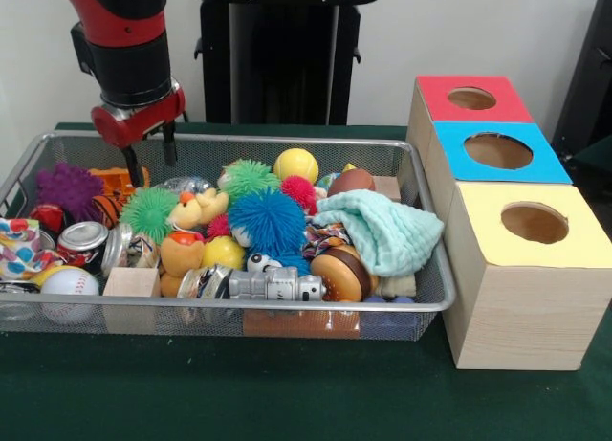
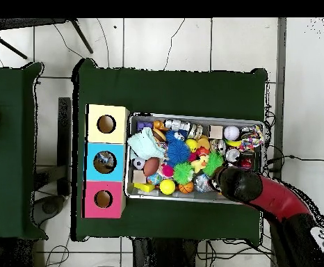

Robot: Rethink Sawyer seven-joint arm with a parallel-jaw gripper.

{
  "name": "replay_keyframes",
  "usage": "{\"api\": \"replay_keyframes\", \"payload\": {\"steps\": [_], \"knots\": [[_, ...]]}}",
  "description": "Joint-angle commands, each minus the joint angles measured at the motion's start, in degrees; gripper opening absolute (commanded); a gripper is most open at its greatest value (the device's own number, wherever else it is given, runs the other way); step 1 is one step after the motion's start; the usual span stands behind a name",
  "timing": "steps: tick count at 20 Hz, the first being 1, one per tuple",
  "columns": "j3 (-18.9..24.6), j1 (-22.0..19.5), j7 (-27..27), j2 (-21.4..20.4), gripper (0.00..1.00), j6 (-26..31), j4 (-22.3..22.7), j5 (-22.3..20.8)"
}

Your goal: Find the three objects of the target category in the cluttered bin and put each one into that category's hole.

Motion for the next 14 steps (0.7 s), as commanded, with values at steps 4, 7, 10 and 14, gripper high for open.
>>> {"api": "replay_keyframes", "payload": {"steps": [4, 7, 10, 14], "knots": [[4.36, -1.94, 12.15, 5.06, 1.0, -2.54, 2.48, 1.51], [4.26, -1.91, 13.47, 6.45, 1.0, -4.36, 3.05, 1.62], [3.94, -1.44, 14.54, 6.71, 1.0, -5.44, 3.63, 1.69], [3.09, -0.38, 15.94, 6.6, 1.0, -6.35, 4.47, 1.89]]}}
